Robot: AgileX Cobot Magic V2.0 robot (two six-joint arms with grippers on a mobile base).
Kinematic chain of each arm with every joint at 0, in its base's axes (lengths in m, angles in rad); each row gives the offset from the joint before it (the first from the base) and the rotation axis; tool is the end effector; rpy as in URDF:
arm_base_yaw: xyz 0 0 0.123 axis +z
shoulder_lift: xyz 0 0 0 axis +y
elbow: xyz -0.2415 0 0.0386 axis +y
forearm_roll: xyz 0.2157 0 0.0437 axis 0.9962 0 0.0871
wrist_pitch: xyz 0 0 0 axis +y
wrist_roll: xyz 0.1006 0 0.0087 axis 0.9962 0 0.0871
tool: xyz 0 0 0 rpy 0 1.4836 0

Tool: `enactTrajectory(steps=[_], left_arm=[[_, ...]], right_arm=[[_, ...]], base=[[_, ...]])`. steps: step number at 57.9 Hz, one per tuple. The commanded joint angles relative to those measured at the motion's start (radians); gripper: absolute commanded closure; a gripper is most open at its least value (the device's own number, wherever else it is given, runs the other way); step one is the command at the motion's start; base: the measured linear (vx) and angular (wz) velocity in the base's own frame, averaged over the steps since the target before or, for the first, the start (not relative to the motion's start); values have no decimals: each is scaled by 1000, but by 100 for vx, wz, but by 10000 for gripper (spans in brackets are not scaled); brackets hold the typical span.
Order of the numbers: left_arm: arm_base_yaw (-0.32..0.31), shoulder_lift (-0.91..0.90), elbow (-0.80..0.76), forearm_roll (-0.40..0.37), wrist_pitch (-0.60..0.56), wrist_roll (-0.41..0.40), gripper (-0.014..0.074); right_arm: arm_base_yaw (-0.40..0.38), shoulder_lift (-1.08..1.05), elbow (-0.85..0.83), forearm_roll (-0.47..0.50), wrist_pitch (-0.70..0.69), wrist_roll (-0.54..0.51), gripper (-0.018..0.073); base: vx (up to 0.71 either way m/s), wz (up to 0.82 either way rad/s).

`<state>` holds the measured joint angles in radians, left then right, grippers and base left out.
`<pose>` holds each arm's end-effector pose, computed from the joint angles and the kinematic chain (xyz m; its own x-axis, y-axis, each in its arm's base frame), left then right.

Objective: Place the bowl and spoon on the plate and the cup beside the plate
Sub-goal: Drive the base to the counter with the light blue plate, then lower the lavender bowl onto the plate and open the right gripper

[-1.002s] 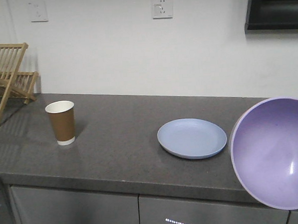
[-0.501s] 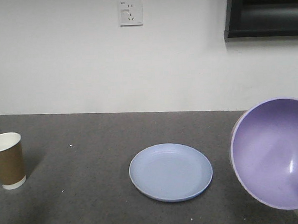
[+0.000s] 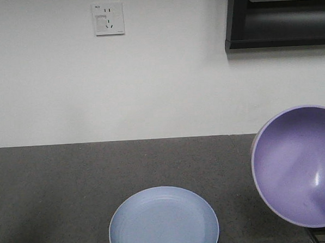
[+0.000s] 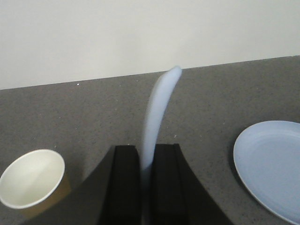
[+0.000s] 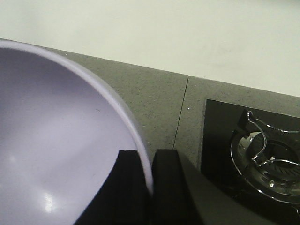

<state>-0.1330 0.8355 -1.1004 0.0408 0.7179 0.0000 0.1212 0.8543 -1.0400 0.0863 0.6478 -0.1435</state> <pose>0.1566 -0.0182 0.3905 -0.3507 0.0779 -0.9332 0.1186 0.9922 0.0383 0.1664 0.0256 0.3764 -0.3482 -0.1174 -0.9300 -0.1953 0.9794 -0.0505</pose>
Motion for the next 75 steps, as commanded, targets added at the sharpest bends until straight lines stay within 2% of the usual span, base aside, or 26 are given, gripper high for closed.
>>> enactTrajectory(steps=[1,37,75], left_arm=[[-7,-4,-27,-2,-81,0,599],[-7,-4,-27,-2,-81,0,599],[-7,-4,-27,-2,-82,0,599]], right_arm=[[-1,-8,-29,0,-89,-2,571],[-1,-8,-29,0,-89,-2,571],[-1,-8,-29,8,-97,-1,571]], base=[[21,-11],[16,-4],[2,0]])
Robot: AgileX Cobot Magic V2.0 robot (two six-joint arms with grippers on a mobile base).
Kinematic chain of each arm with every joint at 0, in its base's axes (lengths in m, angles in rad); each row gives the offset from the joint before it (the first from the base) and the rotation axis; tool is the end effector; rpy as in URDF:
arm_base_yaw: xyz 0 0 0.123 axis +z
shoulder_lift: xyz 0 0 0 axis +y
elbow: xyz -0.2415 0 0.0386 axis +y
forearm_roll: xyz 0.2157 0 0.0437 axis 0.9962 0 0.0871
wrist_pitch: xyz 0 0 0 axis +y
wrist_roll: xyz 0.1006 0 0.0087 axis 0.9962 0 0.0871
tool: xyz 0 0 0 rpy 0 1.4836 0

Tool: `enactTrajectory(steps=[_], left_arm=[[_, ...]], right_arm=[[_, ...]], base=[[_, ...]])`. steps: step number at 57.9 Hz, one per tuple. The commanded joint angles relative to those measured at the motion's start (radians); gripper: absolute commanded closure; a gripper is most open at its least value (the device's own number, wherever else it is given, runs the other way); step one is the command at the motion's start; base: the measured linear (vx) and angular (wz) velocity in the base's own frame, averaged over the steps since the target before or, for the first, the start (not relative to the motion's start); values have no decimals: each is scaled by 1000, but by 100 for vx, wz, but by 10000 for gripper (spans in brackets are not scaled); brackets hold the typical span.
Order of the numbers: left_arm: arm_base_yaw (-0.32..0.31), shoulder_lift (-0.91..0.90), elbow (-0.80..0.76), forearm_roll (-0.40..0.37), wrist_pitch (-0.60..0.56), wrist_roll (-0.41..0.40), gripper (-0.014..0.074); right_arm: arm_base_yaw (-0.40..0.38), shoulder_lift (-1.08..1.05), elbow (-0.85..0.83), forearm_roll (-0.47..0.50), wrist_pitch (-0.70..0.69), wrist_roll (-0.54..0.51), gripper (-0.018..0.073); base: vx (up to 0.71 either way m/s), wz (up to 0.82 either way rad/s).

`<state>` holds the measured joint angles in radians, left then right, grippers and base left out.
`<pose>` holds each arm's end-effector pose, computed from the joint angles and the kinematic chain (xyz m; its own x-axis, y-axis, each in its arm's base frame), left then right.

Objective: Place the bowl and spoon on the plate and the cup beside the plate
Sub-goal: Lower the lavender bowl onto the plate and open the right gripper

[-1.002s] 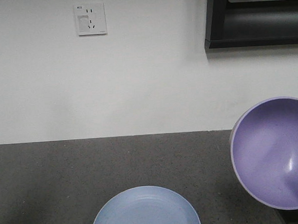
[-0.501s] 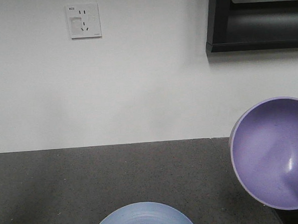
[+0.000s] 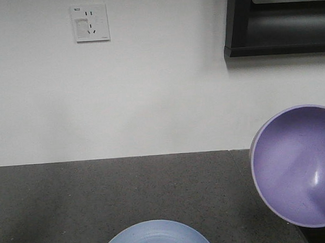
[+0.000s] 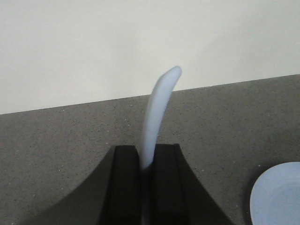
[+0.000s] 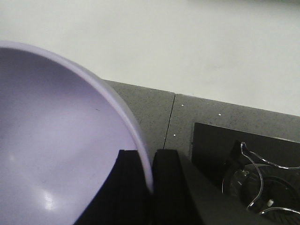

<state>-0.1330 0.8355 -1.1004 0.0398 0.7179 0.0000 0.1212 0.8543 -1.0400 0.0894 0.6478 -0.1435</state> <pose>0.1566 -0.0183 0.3905 -0.3508 0.0772 -0.9333 0.1189 0.9922 0.0373 0.1664 0.0258 0.3764 -0.3485 -0.1150 -0.9302 -0.1962 0.9794 -0.0475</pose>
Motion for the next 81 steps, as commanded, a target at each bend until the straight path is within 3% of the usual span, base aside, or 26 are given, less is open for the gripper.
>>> enactTrajectory(steps=[1,18,25,33,46,58,81], left_arm=[[-7,-4,-27,-1,-81,0,599],[-7,-5,-27,-1,-81,0,599],[-7,-4,-27,-1,-81,0,599],[-7,-4,-27,-1,-81,0,599],[-7,-4,-27,-1,-81,0,599],[-7,-4,-27,-1,-81,0,599],[-7,-4,-27,-1,-81,0,599]], right_arm=[[-1,-8,-29,7,-97,-1,571],[-1,66,-30,190,-93,-32,571],[12,165,-33,346,-93,-145,571],[102,320,-61,454,-103,-290,571],[239,606,-196,449,-68,-244,571],[248,797,-302,445,86,-179,568],[248,885,-303,438,114,-178,520]], base=[[0,0],[0,0],[0,0],[0,0],[0,0],[0,0],[0,0]])
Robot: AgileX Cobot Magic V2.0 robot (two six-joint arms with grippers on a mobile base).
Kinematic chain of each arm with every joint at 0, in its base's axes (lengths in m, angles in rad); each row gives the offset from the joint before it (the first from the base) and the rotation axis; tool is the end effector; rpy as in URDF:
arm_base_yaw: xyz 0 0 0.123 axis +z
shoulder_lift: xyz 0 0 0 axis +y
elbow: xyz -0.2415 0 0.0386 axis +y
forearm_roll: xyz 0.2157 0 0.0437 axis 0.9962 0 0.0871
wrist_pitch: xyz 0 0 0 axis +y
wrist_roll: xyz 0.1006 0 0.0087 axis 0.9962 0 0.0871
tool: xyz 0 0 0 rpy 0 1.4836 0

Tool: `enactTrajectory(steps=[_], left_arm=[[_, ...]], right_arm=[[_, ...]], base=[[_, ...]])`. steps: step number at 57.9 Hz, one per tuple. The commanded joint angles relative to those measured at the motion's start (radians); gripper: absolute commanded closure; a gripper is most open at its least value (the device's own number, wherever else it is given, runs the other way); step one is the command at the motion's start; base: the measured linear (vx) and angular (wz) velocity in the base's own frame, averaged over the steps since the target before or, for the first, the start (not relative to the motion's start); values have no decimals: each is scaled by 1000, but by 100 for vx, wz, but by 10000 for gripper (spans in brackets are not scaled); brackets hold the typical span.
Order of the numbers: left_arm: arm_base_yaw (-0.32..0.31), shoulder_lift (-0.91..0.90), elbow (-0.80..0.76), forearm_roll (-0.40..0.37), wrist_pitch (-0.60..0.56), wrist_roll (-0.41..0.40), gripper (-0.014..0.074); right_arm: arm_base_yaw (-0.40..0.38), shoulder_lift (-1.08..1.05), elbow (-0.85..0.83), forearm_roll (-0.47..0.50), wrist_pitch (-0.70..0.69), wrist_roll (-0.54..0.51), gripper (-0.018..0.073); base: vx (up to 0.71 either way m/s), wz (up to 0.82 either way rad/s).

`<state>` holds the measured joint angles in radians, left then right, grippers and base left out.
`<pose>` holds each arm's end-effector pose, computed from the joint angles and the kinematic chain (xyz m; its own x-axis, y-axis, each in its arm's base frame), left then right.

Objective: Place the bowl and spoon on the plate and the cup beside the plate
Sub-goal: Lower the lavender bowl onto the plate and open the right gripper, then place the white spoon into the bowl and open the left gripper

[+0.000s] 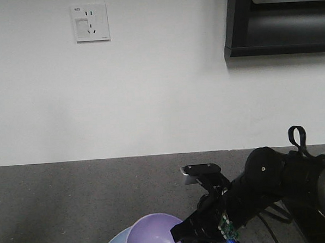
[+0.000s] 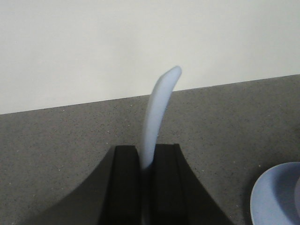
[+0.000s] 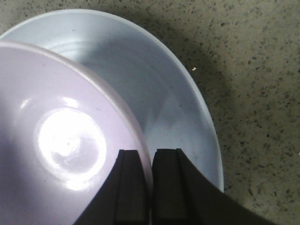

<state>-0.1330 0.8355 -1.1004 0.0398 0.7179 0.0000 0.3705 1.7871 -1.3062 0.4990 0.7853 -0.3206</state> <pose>0.1566 -0.0183 0.3905 -0.3508 0.0772 -0.9333 0.1189 0.9922 0.0373 0.3072 0.1560 0.2042 -0.8584 -0.2857 -0.4261 -0.4397 0.8376 0.3242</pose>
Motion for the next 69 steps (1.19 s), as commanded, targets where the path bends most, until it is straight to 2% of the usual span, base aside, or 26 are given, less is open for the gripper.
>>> enactTrajectory(steps=[1,13,24,35,45,54,69], left_arm=[[-7,-4,-27,-1,-81,0,599],[-7,-4,-27,-1,-81,0,599],[-7,-4,-27,-1,-81,0,599],[-7,-4,-27,-1,-81,0,599],[-7,-4,-27,-1,-82,0,599],[-7,-4,-27,-1,-81,0,599],[-7,-4,-27,-2,-82,0,599]], right_arm=[[-2,-48,-37,27,-23,-2,512],[-2,-48,-37,20,-2,0,395],[-2,-48,-37,20,13,0,201],[-3,-48,-37,28,13,0,55],[-3,-84,-54,26,-2,-11,26],[-3,-204,-72,28,-95,-11,27],[-3,-481,-29,-65,-218,-11,27]], base=[[0,0],[0,0],[0,0],[0,0],[0,0],[0,0],[0,0]])
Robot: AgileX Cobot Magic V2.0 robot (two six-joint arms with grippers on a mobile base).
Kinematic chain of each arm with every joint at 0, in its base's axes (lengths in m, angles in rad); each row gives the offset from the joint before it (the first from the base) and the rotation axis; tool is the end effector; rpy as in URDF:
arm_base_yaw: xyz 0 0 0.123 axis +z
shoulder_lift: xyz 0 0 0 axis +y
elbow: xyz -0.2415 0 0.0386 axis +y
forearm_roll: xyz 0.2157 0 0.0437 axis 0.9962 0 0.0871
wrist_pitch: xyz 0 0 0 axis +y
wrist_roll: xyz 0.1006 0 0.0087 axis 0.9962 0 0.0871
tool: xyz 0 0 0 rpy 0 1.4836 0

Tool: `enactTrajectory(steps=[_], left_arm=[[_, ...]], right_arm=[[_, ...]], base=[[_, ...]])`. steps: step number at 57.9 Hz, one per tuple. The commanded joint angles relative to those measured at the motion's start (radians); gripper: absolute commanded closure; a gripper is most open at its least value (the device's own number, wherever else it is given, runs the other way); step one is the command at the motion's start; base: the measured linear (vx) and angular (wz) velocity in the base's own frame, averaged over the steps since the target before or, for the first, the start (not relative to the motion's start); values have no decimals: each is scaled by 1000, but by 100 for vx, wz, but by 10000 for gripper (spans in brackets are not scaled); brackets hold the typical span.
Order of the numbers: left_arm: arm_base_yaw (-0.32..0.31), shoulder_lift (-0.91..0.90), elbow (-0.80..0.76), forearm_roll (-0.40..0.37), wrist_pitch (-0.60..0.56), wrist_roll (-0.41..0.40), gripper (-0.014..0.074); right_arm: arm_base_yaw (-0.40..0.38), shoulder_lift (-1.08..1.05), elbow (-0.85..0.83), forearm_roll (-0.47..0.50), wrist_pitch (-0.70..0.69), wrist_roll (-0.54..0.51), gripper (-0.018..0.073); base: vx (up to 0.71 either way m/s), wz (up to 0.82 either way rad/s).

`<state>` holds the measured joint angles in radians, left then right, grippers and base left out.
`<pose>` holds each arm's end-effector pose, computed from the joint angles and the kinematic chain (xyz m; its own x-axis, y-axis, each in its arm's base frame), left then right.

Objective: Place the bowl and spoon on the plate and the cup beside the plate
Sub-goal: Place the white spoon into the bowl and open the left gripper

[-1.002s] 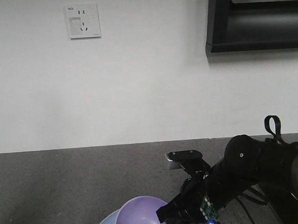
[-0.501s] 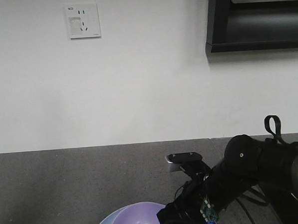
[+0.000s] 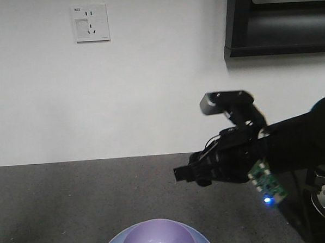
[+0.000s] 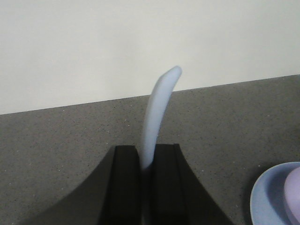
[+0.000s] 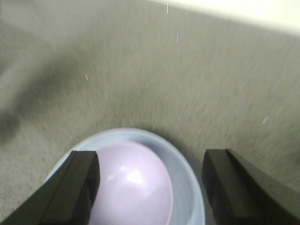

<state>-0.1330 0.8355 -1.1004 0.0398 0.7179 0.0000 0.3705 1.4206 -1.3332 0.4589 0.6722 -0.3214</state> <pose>0.1566 -0.0183 0.3905 -0.3508 0.0772 -0.9333 0.1189 0.9922 0.0373 0.2692 0.1345 0.3358 -0.5674 -0.1714 -0.8054 -0.5310 0.8238 0.1987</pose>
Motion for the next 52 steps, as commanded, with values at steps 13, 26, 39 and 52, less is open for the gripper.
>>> enactTrajectory(steps=[13,26,39,52], left_arm=[[-7,6,-27,-136,-109,23,599],[-7,91,-27,-434,-112,216,599],[-66,225,-27,-892,-179,600,596],[-232,339,-27,-1022,-399,765,596]], right_arm=[[-3,-366,226,-66,-203,2,27],[-3,-552,391,-66,-216,39,27],[-3,-622,415,-66,-227,43,27],[-3,-625,415,-63,-238,61,27]], base=[[0,0],[0,0],[0,0],[0,0]])
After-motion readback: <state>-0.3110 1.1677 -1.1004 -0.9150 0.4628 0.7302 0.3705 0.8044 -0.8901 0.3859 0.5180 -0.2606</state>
